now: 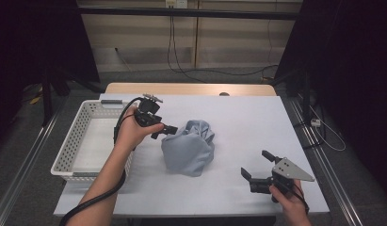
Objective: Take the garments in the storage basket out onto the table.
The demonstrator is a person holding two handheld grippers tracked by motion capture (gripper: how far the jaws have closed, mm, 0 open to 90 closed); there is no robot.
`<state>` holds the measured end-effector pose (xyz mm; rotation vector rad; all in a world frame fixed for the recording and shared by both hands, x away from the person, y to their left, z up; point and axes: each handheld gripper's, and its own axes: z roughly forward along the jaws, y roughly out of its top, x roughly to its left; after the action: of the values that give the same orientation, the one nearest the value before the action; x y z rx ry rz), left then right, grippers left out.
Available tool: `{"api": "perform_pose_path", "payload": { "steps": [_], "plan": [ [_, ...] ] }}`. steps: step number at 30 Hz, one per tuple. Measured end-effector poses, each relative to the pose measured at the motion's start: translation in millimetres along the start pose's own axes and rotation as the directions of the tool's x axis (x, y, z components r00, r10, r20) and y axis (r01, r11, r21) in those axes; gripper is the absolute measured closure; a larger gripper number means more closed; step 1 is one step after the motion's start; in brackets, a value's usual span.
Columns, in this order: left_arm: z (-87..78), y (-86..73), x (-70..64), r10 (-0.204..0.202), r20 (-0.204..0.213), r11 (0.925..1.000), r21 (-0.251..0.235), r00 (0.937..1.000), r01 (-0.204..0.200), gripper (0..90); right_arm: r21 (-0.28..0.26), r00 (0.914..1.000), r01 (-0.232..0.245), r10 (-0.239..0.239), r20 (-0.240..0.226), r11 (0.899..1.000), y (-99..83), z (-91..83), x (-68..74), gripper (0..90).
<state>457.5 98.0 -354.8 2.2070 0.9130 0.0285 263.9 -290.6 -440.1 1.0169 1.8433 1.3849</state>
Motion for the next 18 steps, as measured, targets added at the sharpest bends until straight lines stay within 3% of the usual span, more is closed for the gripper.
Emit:
{"api": "perform_pose_path", "payload": {
  "steps": [4, 13, 18],
  "plan": [
    [6.8, -3.2, -2.1, -0.003, -0.001, 1.0000, 0.001, 1.0000, 0.003, 13.7, 0.015, 1.0000, -0.001, 0.001, -0.004, 1.000, 1.1, 4.2, 0.3, 0.7],
    [23.5, -17.4, -7.8, -0.037, 0.072, 0.9992, -0.009, 0.9967, 0.038, 22.2, 0.054, 0.9997, -0.014, 0.013, 0.020, 0.998, 7.7, 11.6, -2.0, 0.9],
    [29.9, -26.8, -12.5, -0.043, 0.099, 0.9990, -0.010, 0.9941, 0.044, 22.3, 0.077, 0.9995, -0.020, 0.018, 0.024, 0.997, 8.9, 18.5, -1.6, 1.1]
  ]
}}
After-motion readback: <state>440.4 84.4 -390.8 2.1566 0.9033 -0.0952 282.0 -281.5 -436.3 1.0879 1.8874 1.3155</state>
